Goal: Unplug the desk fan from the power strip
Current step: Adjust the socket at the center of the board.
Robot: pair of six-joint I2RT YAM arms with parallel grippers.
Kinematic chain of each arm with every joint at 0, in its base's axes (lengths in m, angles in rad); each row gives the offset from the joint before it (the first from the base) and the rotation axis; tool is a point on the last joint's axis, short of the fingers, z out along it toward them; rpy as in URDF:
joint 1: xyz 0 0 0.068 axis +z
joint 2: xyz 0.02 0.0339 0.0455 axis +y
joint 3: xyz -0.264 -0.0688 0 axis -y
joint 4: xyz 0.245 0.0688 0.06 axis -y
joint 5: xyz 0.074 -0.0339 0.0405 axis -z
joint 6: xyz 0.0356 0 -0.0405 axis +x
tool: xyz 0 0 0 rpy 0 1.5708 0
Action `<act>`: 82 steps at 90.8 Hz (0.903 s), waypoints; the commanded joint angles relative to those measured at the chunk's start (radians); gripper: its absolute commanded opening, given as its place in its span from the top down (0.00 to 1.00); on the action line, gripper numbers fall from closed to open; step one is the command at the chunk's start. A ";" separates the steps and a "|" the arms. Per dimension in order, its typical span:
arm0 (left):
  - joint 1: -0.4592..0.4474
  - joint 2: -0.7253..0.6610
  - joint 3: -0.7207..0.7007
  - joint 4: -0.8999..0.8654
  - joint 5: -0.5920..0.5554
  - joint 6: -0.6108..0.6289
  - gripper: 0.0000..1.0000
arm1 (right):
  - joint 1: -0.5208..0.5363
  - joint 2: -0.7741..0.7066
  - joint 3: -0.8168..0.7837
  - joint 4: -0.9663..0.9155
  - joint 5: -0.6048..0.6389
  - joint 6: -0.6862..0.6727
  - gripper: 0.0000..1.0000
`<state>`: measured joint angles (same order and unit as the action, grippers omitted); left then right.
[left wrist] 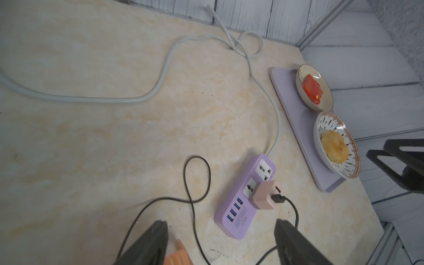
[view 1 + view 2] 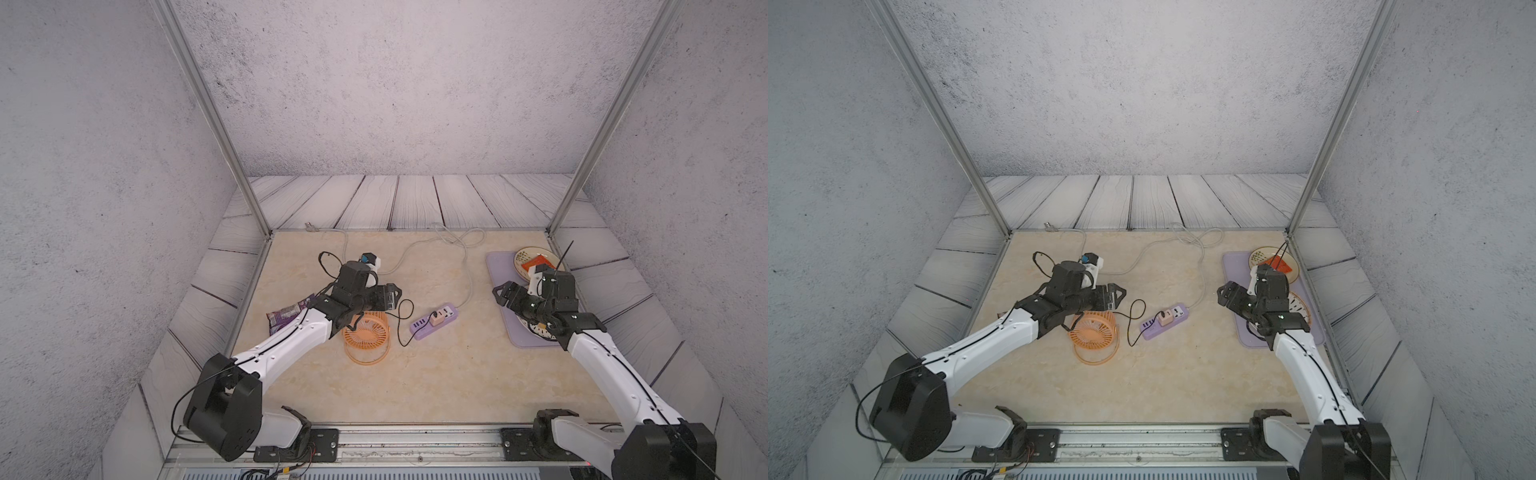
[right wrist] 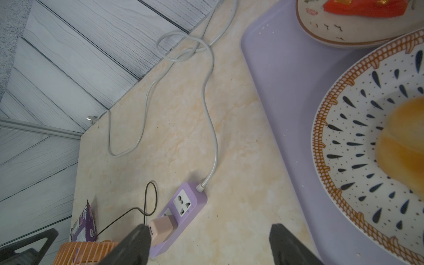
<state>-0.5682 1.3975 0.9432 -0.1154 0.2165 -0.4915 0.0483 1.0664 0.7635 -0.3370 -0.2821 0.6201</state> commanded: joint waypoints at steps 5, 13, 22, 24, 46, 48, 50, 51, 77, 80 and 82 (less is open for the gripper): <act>-0.058 0.064 0.050 -0.030 -0.056 0.057 0.22 | -0.004 -0.072 -0.039 -0.049 0.013 0.010 0.14; -0.082 0.092 0.059 -0.034 -0.076 0.069 0.21 | -0.004 -0.098 -0.061 -0.039 0.004 0.012 0.14; -0.091 0.130 0.069 -0.035 -0.082 0.066 0.18 | -0.004 -0.116 -0.078 -0.033 -0.017 0.013 0.14; -0.092 0.138 0.068 -0.034 -0.083 0.061 0.18 | -0.004 -0.119 -0.081 -0.032 -0.019 0.013 0.14; -0.098 0.197 0.072 -0.004 -0.044 0.076 0.31 | -0.004 -0.127 -0.089 -0.045 -0.038 0.012 0.14; -0.099 0.204 0.074 -0.003 -0.041 0.080 0.32 | -0.004 -0.125 -0.090 -0.045 -0.043 0.011 0.14; -0.100 0.212 0.076 -0.004 -0.037 0.085 0.33 | -0.004 -0.124 -0.090 -0.046 -0.047 0.011 0.14; -0.100 0.216 0.077 -0.003 -0.035 0.088 0.33 | -0.004 -0.124 -0.090 -0.046 -0.050 0.011 0.14; -0.131 0.294 0.119 -0.035 -0.049 0.148 0.32 | -0.004 -0.113 -0.095 -0.057 -0.068 0.010 0.14; -0.137 0.300 0.120 -0.035 -0.057 0.154 0.32 | -0.004 -0.113 -0.095 -0.056 -0.069 0.011 0.14; -0.140 0.305 0.121 -0.035 -0.061 0.157 0.31 | -0.004 -0.114 -0.095 -0.055 -0.072 0.012 0.14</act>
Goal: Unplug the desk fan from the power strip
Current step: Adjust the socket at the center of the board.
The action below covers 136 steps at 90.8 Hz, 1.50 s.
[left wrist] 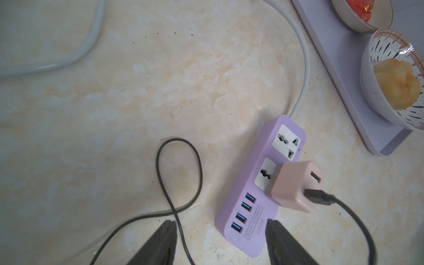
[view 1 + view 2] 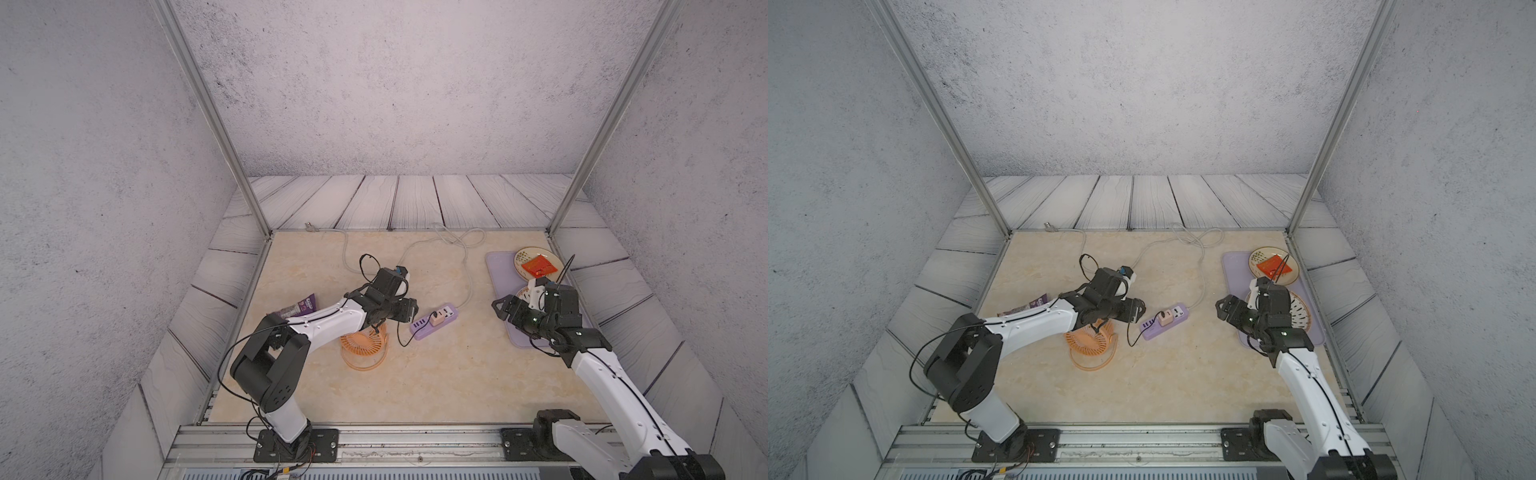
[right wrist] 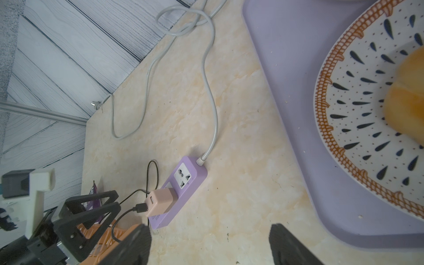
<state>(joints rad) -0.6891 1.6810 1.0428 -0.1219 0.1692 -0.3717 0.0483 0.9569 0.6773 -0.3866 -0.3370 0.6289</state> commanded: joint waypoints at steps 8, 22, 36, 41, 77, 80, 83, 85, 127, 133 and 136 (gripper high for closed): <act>-0.032 0.052 0.031 -0.034 -0.019 0.046 0.31 | -0.004 0.000 -0.013 0.003 -0.031 0.007 0.14; -0.059 0.091 0.043 -0.041 -0.023 0.059 0.31 | -0.004 0.007 -0.020 0.002 -0.032 0.004 0.14; -0.078 0.121 0.043 -0.033 -0.012 0.057 0.32 | -0.004 0.009 -0.021 -0.001 -0.036 -0.001 0.14; -0.087 0.133 0.041 -0.030 -0.008 0.053 0.32 | -0.004 0.008 -0.020 -0.003 -0.038 0.000 0.14; -0.150 0.187 0.072 -0.024 -0.005 0.069 0.34 | -0.004 0.002 -0.017 -0.017 -0.037 -0.008 0.14; -0.156 0.193 0.077 -0.025 -0.002 0.072 0.35 | -0.004 0.003 -0.016 -0.017 -0.036 -0.007 0.14; -0.163 0.199 0.084 -0.029 0.001 0.075 0.36 | -0.004 0.002 -0.015 -0.017 -0.036 -0.007 0.14; -0.167 0.201 0.088 -0.032 0.000 0.077 0.36 | -0.004 0.004 -0.015 -0.018 -0.036 -0.007 0.14; -0.175 0.148 0.030 0.010 -0.061 0.115 0.36 | -0.004 0.022 -0.023 -0.010 -0.049 -0.021 0.14; -0.176 0.143 0.018 0.026 -0.054 0.119 0.36 | -0.004 0.025 -0.028 -0.005 -0.054 -0.020 0.14; -0.175 0.142 0.011 0.037 -0.050 0.122 0.35 | -0.003 0.026 -0.031 -0.002 -0.055 -0.019 0.14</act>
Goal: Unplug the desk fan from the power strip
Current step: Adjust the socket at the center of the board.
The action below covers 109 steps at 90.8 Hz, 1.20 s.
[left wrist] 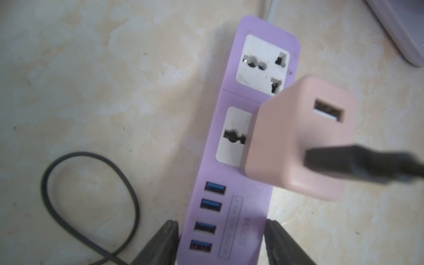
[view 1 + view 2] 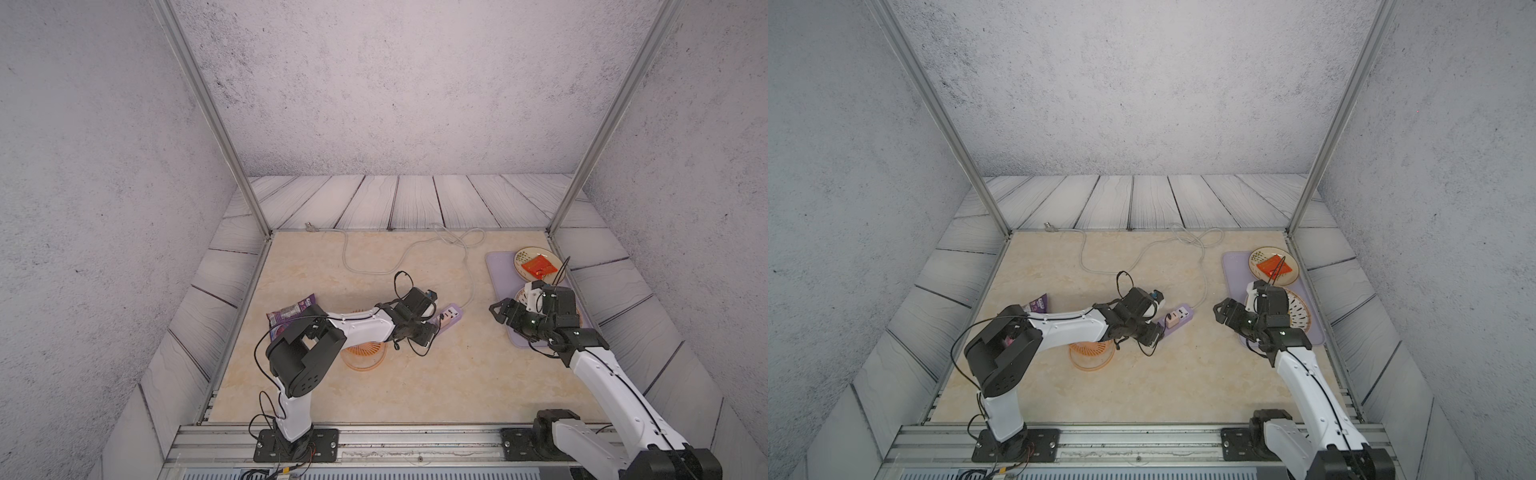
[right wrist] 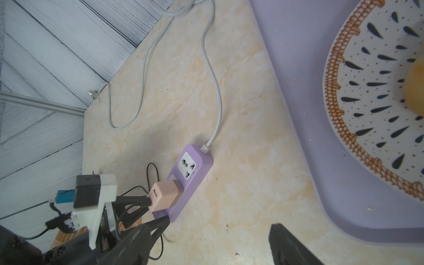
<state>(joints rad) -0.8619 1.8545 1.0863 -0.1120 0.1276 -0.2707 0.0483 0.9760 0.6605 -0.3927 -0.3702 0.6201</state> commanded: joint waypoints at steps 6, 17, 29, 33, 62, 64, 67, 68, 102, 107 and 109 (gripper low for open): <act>-0.003 -0.034 -0.048 0.048 -0.010 0.024 0.33 | -0.004 0.008 -0.018 0.006 -0.022 -0.012 0.14; -0.005 -0.041 -0.081 0.094 -0.017 0.030 0.31 | -0.004 0.006 -0.022 0.006 -0.021 -0.013 0.14; -0.009 -0.034 -0.095 0.122 -0.018 0.029 0.38 | -0.004 0.007 -0.025 0.010 -0.022 -0.011 0.14; -0.014 -0.031 -0.095 0.130 -0.023 0.029 0.41 | -0.005 0.008 -0.025 0.013 -0.025 -0.009 0.14; -0.053 -0.029 -0.120 0.194 -0.095 0.057 0.42 | -0.002 0.018 -0.037 0.022 -0.037 -0.009 0.14; -0.056 -0.029 -0.120 0.196 -0.095 0.060 0.41 | -0.001 0.018 -0.038 0.023 -0.039 -0.009 0.14; -0.058 -0.029 -0.121 0.200 -0.098 0.064 0.40 | -0.002 0.019 -0.040 0.024 -0.040 -0.008 0.14; -0.058 -0.030 -0.123 0.203 -0.099 0.065 0.40 | -0.001 0.019 -0.039 0.024 -0.041 -0.008 0.14; -0.063 -0.057 -0.202 0.327 -0.107 0.101 0.34 | -0.002 0.025 -0.048 0.037 -0.048 -0.008 0.14; -0.063 -0.063 -0.222 0.360 -0.098 0.113 0.35 | -0.001 0.027 -0.051 0.040 -0.048 -0.007 0.14; -0.063 -0.065 -0.228 0.371 -0.093 0.116 0.35 | -0.001 0.027 -0.051 0.041 -0.048 -0.007 0.14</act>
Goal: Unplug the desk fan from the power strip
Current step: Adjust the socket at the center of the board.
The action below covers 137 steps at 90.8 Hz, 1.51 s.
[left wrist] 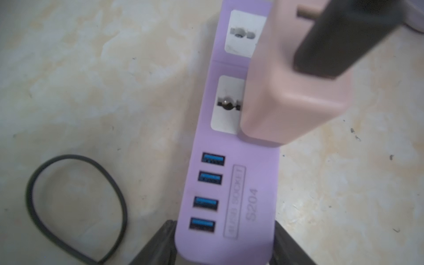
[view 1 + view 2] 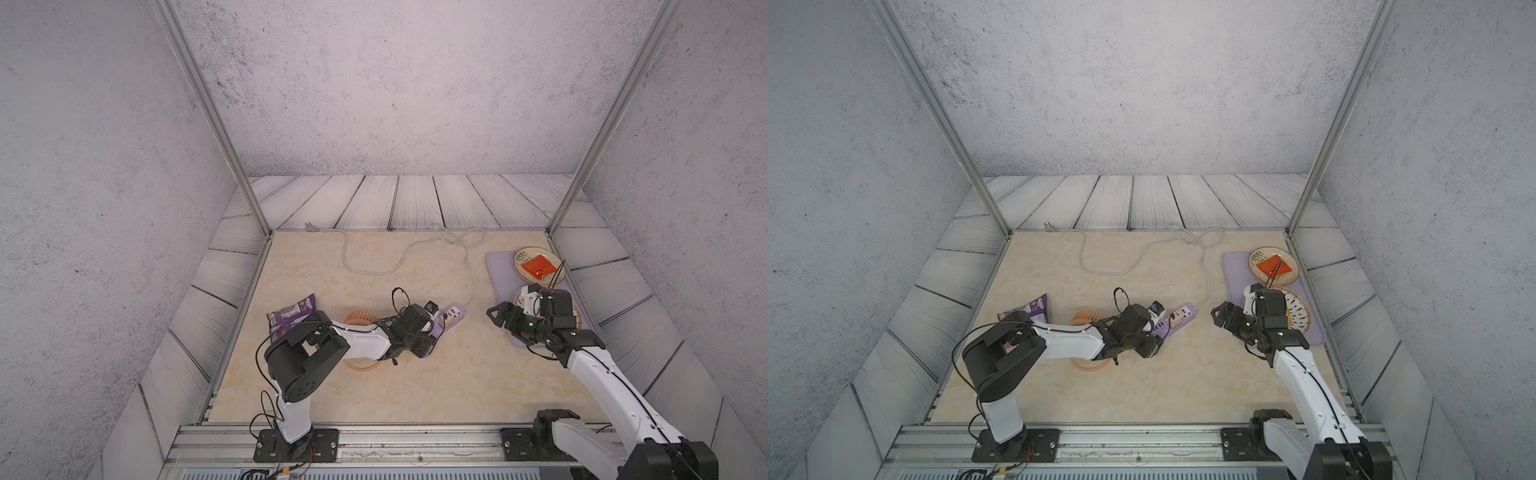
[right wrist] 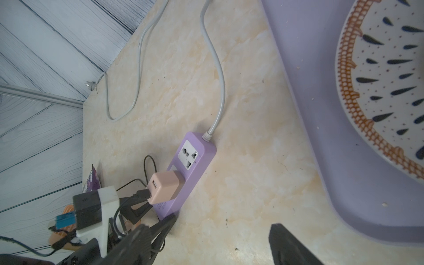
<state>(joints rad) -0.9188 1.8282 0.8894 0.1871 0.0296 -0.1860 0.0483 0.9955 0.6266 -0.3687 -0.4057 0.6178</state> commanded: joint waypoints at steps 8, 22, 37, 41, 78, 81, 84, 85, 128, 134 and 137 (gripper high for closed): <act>-0.006 -0.037 -0.037 0.092 0.027 0.036 0.37 | -0.002 0.008 -0.021 0.022 -0.015 0.000 0.14; -0.007 -0.012 -0.032 0.111 0.036 0.037 0.41 | -0.001 0.010 -0.024 0.027 -0.019 0.001 0.14; -0.012 0.004 -0.020 0.106 0.030 0.043 0.48 | -0.001 0.009 -0.023 0.018 -0.018 -0.008 0.14; -0.016 0.009 -0.016 0.107 0.028 0.048 0.48 | -0.002 0.009 -0.024 0.017 -0.022 -0.008 0.14; -0.028 0.003 -0.022 0.123 0.017 0.082 0.53 | 0.024 0.001 -0.072 0.088 -0.073 -0.074 0.18; -0.027 -0.002 -0.025 0.125 0.014 0.082 0.48 | 0.033 0.006 -0.075 0.093 -0.062 -0.075 0.18; -0.027 -0.007 -0.027 0.128 0.010 0.082 0.43 | 0.043 0.013 -0.073 0.093 -0.052 -0.082 0.18; -0.027 -0.007 -0.027 0.129 0.009 0.082 0.42 | 0.045 0.016 -0.072 0.093 -0.047 -0.084 0.18; -0.027 0.013 -0.038 0.160 0.008 0.097 0.37 | 0.178 0.009 -0.128 0.226 0.047 -0.109 0.18; -0.027 0.016 -0.038 0.163 0.008 0.103 0.40 | 0.195 0.012 -0.136 0.242 0.066 -0.111 0.18; -0.026 0.016 -0.039 0.163 0.010 0.107 0.43 | 0.201 0.013 -0.136 0.243 0.077 -0.116 0.18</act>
<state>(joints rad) -0.9390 1.8332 0.8612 0.3302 0.0448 -0.0978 0.2291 1.0206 0.5014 -0.1711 -0.3744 0.5205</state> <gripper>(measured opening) 0.604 0.824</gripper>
